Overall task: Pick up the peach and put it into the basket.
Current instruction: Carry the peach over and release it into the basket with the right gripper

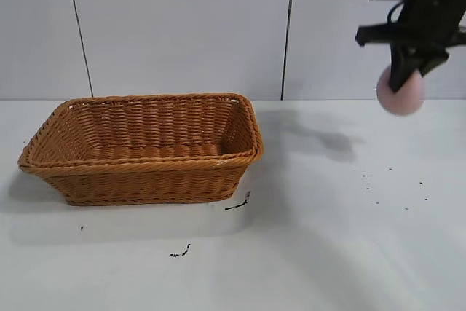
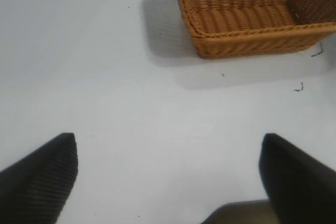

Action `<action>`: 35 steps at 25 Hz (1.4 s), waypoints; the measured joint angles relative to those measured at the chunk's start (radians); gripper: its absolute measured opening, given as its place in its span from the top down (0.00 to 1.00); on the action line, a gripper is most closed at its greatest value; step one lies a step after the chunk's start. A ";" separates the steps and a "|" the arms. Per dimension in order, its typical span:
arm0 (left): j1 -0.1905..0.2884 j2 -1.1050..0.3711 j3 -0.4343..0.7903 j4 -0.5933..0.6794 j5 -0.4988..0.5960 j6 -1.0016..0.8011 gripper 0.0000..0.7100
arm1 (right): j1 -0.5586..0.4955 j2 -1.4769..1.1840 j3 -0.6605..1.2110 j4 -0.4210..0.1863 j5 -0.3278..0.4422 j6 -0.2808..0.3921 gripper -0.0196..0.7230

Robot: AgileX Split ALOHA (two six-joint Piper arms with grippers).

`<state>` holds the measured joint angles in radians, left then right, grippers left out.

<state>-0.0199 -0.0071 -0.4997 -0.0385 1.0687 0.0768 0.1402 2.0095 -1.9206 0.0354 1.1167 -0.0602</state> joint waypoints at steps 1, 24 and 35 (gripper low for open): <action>0.000 0.000 0.000 0.000 0.000 0.000 0.03 | 0.028 0.001 -0.023 0.000 0.000 0.000 0.94; 0.000 0.000 0.000 0.000 0.000 0.000 0.03 | 0.541 0.440 -0.263 -0.003 -0.185 -0.005 0.94; 0.000 0.000 0.000 0.000 0.000 0.000 0.03 | 0.539 0.442 -0.263 -0.035 -0.191 0.002 0.09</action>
<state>-0.0199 -0.0071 -0.4997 -0.0385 1.0687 0.0768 0.6791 2.4514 -2.1839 0.0000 0.9260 -0.0579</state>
